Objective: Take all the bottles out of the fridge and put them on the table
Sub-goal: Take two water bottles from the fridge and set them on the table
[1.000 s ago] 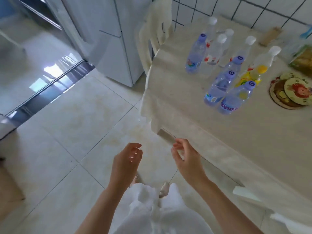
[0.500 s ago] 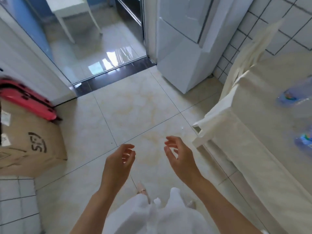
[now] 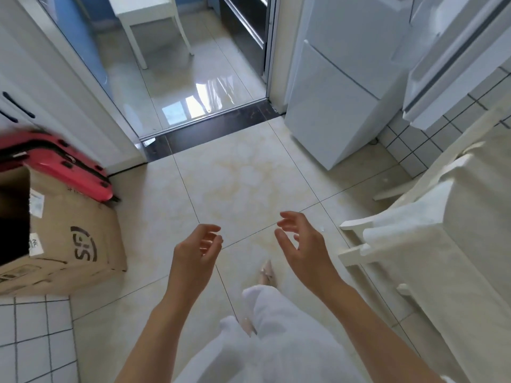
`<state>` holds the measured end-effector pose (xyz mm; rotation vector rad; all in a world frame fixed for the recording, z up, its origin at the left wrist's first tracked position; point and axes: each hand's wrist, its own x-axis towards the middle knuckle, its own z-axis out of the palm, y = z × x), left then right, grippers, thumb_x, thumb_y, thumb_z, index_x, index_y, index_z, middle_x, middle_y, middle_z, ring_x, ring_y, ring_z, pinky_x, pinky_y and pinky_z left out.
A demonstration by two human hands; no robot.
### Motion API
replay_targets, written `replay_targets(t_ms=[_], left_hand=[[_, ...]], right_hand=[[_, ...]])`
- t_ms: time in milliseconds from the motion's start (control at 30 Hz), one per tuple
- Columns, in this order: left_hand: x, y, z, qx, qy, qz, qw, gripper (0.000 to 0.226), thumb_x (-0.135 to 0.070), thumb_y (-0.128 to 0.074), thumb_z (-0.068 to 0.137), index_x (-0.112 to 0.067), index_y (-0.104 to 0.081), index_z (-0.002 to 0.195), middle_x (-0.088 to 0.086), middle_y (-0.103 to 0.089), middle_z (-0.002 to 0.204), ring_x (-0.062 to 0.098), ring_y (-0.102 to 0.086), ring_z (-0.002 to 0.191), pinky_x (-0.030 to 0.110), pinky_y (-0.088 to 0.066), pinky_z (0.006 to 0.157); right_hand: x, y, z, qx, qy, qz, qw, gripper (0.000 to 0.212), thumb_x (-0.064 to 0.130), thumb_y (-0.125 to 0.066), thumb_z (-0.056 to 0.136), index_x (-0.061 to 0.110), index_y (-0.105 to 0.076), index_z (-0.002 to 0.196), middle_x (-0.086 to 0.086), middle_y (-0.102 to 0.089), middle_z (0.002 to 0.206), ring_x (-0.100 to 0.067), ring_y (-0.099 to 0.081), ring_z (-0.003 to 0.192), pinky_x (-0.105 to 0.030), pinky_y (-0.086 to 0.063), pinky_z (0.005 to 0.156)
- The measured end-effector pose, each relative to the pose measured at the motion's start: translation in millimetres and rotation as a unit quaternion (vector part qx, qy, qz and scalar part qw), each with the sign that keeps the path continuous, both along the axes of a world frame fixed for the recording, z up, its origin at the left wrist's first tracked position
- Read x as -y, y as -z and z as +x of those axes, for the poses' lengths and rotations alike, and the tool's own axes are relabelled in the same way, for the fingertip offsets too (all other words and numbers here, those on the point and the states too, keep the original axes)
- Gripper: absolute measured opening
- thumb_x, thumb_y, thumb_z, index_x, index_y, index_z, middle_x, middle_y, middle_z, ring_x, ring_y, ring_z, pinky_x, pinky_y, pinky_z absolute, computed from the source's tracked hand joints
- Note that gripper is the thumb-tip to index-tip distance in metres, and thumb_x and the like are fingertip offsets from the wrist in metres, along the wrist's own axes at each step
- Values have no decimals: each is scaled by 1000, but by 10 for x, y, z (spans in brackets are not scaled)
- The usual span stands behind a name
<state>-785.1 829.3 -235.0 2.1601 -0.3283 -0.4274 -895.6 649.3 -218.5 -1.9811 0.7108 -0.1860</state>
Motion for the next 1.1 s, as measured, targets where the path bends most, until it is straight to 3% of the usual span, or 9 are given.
replay_targets(t_ms=[167,367,467,733,900,1033,1100], left_hand=[[553,16,682,1,34,-1,999,13,-17,-61,90,-28,-63,97,-9,-70,83,2,-66,76,17,-53,67],[1517,-111,1543,25,124,15,992,13,-21,-62,91,-29,-62,101,-20,-65,83,-5,-62,76,13,-52,69],[1962,-188,1981,44,154,15,987,13,-21,-62,92,-28,-63,103,-14,-67,87,-2,-63,77,17,-54,71],[2955,-317,2995,42,176,-19,983,15,-16,-63,91,-26,-64,101,-12,-68,88,1,-64,80,19,-54,74],[3623,-353,3603,27,201,-30,979,16,-13,-62,90,-25,-65,99,-12,-68,88,5,-65,82,23,-54,77],[4277,-399,4207,33,246,-44,968,19,-11,-61,90,-29,-64,97,-18,-67,85,2,-64,82,17,-51,77],[4616,-457,4518,28,272,-45,961,18,-13,-60,90,-28,-65,98,-14,-70,87,4,-65,83,15,-50,76]], right_hand=[[461,6,650,-4,16,-14,1000,32,29,-56,93,23,-50,124,10,-62,110,-6,-57,106,-21,-44,89],[1157,-123,1497,-6,25,-34,999,33,32,-54,94,24,-47,125,9,-59,114,-6,-55,107,-17,-42,87],[1521,-232,1907,-3,28,-49,998,34,33,-54,94,23,-46,127,8,-59,116,-6,-54,109,-13,-39,86],[2422,-396,2796,17,92,-65,994,34,35,-54,93,25,-47,125,10,-59,115,-7,-55,108,-23,-44,92],[2973,-408,3280,25,149,-57,987,34,34,-54,93,25,-47,125,10,-58,114,-7,-55,108,-22,-44,90],[3508,-452,3757,31,201,-64,977,33,32,-55,94,24,-48,125,8,-59,115,-7,-55,109,-11,-39,83],[3779,-516,3996,35,228,-67,971,33,31,-55,94,23,-49,125,8,-60,115,-8,-55,109,-12,-40,84]])
